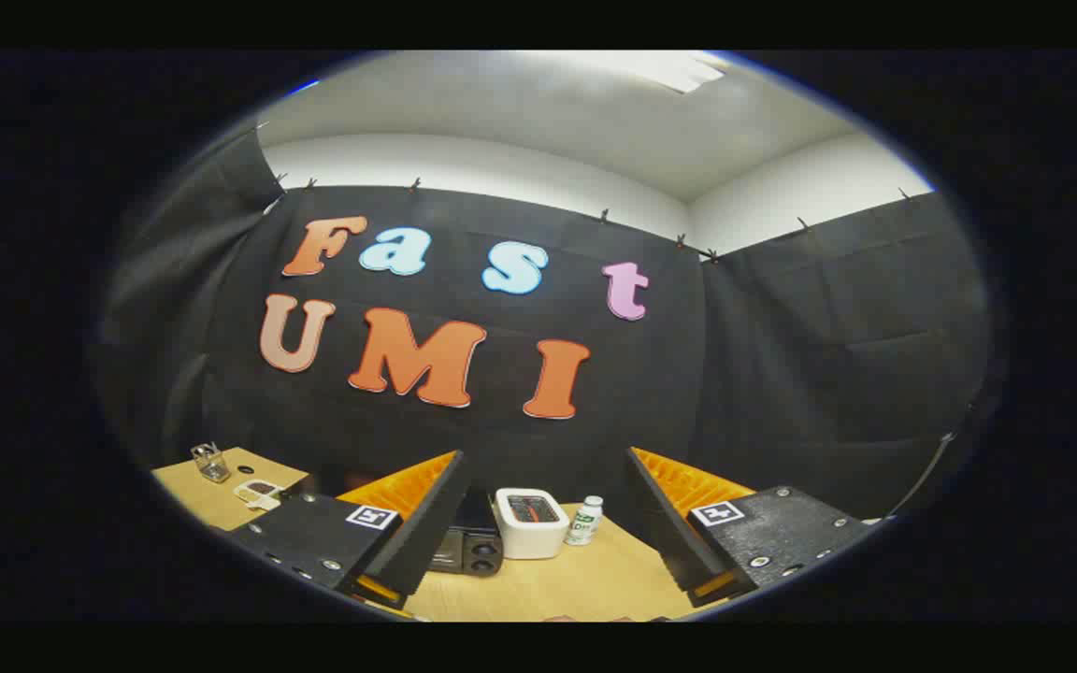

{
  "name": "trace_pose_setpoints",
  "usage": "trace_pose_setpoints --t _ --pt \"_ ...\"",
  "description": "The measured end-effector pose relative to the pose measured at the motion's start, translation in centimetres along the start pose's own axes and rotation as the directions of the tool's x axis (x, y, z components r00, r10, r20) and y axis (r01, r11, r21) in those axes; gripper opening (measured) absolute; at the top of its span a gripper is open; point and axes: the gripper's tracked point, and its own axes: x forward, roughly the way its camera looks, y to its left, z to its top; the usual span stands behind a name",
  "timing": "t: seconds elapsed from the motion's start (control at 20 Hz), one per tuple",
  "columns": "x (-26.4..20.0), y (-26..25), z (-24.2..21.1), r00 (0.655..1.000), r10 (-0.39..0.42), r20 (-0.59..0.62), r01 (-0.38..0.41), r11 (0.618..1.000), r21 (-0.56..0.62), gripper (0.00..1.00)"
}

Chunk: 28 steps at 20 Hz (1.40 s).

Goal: Open the toaster oven, put the food inside, and close the toaster oven door.

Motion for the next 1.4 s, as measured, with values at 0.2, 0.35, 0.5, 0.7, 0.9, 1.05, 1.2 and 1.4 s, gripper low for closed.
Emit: trace_pose_setpoints --t 0.2,0.35,0.5,0.7,0.9,1.05,1.2,1.4 --pt "1.2 1.4 0.4 1.000 0.011 -0.013 -0.010 0.999 0.040 0.98" --pt "2.1 2.4 -0.4 0.999 0.028 -0.045 -0.023 0.996 0.090 0.98" --pt "3.0 3.1 -0.5 0.997 0.046 -0.054 -0.038 0.990 0.132 0.98" --pt "3.6 3.1 0.0 0.998 0.040 -0.043 -0.034 0.988 0.150 0.98" --pt "4.1 3.1 -0.4 0.997 0.050 -0.058 -0.040 0.986 0.159 0.98" --pt "4.5 3.4 -1.4 0.994 0.063 -0.085 -0.047 0.982 0.181 0.98" --pt "4.9 4.7 -2.3 0.991 0.090 -0.102 -0.070 0.981 0.183 0.98" --pt "5.5 7.3 -4.6 0.976 0.150 -0.158 -0.121 0.976 0.181 0.98"
